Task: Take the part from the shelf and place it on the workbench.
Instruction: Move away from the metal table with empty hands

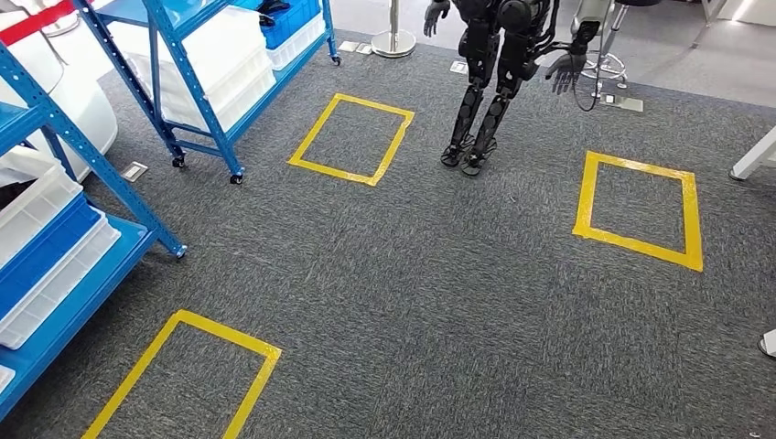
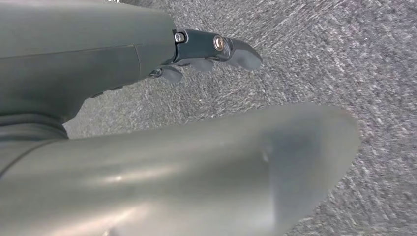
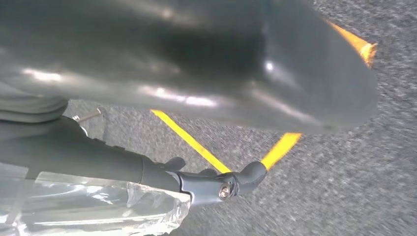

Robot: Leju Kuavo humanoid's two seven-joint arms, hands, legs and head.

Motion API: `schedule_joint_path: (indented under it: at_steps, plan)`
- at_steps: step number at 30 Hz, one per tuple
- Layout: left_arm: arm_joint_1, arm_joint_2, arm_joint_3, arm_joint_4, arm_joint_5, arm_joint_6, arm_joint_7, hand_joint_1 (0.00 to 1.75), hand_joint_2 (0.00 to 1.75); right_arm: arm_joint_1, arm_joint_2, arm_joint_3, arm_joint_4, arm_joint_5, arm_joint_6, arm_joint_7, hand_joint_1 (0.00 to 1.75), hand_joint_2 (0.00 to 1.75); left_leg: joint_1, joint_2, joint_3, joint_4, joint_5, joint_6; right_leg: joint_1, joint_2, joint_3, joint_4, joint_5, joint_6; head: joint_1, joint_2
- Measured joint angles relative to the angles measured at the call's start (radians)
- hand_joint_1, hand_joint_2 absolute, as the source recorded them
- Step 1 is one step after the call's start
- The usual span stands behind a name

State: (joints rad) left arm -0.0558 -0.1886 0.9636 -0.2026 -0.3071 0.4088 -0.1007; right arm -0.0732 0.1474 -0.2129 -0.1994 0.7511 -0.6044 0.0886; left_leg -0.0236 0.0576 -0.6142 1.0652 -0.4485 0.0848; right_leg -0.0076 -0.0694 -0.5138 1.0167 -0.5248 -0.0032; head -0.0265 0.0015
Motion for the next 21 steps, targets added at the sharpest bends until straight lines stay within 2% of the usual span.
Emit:
schedule_joint_path:
  at_steps: [1,3,4,5,7,8,9,10,11,12,13,14,15,16,18,20,21]
  plan:
    - [-0.001,0.001,0.0,0.0,0.0,0.0,-0.001,0.0,0.0,0.0,0.002,0.0,0.0,0.002,-0.001,0.0,0.0,0.0,-0.005,0.001,0.003,-0.009,-0.004,0.002,-0.001,-0.009,0.002,-0.003,-0.002,0.003,0.0,0.0]
    - [0.001,0.0,0.0,0.0,0.0,0.0,-0.002,0.0,0.0,-0.001,0.003,0.0,0.0,0.004,-0.002,0.0,0.0,0.0,-0.005,-0.019,0.019,-0.039,0.004,0.009,0.002,-0.025,0.012,-0.013,-0.003,0.008,0.0,0.0]
    - [0.002,-0.001,0.0,0.0,0.0,0.0,-0.003,0.0,0.0,-0.001,0.003,0.0,-0.001,0.006,-0.003,0.0,0.0,0.0,-0.002,-0.029,0.034,-0.062,0.013,0.015,0.004,-0.016,0.012,-0.006,-0.009,0.008,0.0,0.0]
    - [0.003,-0.002,0.0,0.0,0.0,-0.001,-0.003,0.0,0.0,-0.001,0.002,0.0,-0.001,0.007,-0.004,0.0,0.0,0.0,0.002,-0.039,0.048,-0.084,0.023,0.021,0.006,0.003,0.001,0.019,-0.021,0.006,0.001,0.0]
    - [0.001,-0.005,0.0,0.0,0.0,-0.002,-0.004,0.0,0.0,0.0,-0.003,0.0,-0.001,0.008,-0.005,0.0,0.0,0.0,0.007,-0.06,0.061,-0.104,0.032,0.026,0.002,0.05,-0.059,0.132,-0.065,0.001,0.005,0.0]
    - [0.0,-0.006,0.0,0.0,0.0,-0.002,-0.005,0.0,0.0,0.002,-0.006,0.0,-0.001,0.007,-0.005,0.0,0.0,0.0,0.007,-0.072,0.061,-0.103,0.031,0.024,-0.002,0.062,-0.094,0.193,-0.085,0.003,0.006,0.0]
    - [0.0,-0.007,0.0,0.0,0.0,-0.003,-0.004,0.0,0.0,0.003,-0.008,0.0,-0.001,0.007,-0.005,0.0,0.0,0.0,0.008,-0.085,0.062,-0.103,0.029,0.021,-0.005,0.066,-0.122,0.232,-0.092,0.008,0.007,0.0]
    - [0.0,-0.009,0.0,0.0,0.0,-0.003,-0.004,0.0,0.0,0.005,-0.01,0.0,0.0,0.006,-0.005,0.0,0.0,0.0,0.009,-0.098,0.064,-0.101,0.026,0.016,-0.01,0.066,-0.132,0.235,-0.082,0.018,0.007,0.0]
    - [0.001,-0.01,0.0,0.0,0.0,-0.003,-0.004,0.0,0.0,0.006,-0.012,0.0,0.0,0.006,-0.005,0.001,0.0,0.0,0.012,-0.11,0.066,-0.097,0.022,0.01,-0.015,0.068,-0.123,0.198,-0.054,0.032,0.007,0.0]
    - [0.002,-0.01,0.0,0.0,0.0,-0.003,-0.004,0.0,0.0,0.007,-0.014,0.0,0.0,0.006,-0.005,0.001,0.0,0.0,0.016,-0.121,0.067,-0.089,0.016,0.001,-0.022,0.073,-0.098,0.13,-0.016,0.047,0.008,0.0]
    - [0.003,-0.01,0.0,0.0,0.0,-0.003,-0.004,0.0,0.0,0.006,-0.015,0.0,0.0,0.006,-0.005,0.001,0.0,0.0,0.018,-0.131,0.066,-0.079,0.009,-0.009,-0.026,0.082,-0.074,0.07,0.014,0.056,0.009,0.0]
    - [0.003,-0.01,0.0,0.0,0.0,-0.003,-0.004,0.0,0.0,0.006,-0.016,0.0,0.0,0.006,-0.006,0.001,0.0,0.0,0.018,-0.139,0.062,-0.067,-0.001,-0.02,-0.03,0.093,-0.053,0.024,0.034,0.056,0.011,0.0]
    - [0.002,-0.009,0.0,0.0,-0.002,-0.004,-0.005,0.0,0.0,0.005,-0.016,0.0,0.001,0.006,-0.008,0.001,0.0,0.0,0.018,-0.145,0.058,-0.057,-0.009,-0.029,-0.03,0.101,-0.042,0.001,0.042,0.05,0.011,0.0]
    - [0.002,-0.008,0.0,0.0,-0.003,-0.004,-0.005,0.0,0.0,0.005,-0.015,0.0,0.001,0.006,-0.01,0.001,0.0,0.0,0.018,-0.149,0.055,-0.051,-0.014,-0.034,-0.026,0.104,-0.041,0.003,0.039,0.038,0.011,0.0]
    - [0.004,-0.008,0.0,0.0,-0.008,-0.005,-0.006,0.0,0.0,0.005,-0.014,0.0,0.001,0.006,-0.014,-0.001,0.0,0.0,0.022,-0.153,0.05,-0.043,-0.018,-0.04,-0.026,0.096,-0.038,0.0,0.04,0.021,0.009,0.0]
    - [0.007,-0.006,0.0,0.0,-0.011,-0.005,-0.006,0.0,0.0,0.007,-0.014,-0.001,0.001,0.006,-0.017,-0.004,0.0,0.0,0.027,-0.125,0.034,-0.005,-0.04,-0.048,-0.026,0.085,-0.034,-0.001,0.04,0.011,0.004,0.0]
    - [0.006,-0.006,0.0,0.0,-0.013,-0.005,-0.006,0.0,0.0,0.008,-0.014,-0.001,0.001,0.006,-0.019,-0.005,0.0,0.0,0.029,-0.103,0.011,0.042,-0.064,-0.053,-0.025,0.078,-0.031,-0.001,0.039,0.006,0.001,0.0]
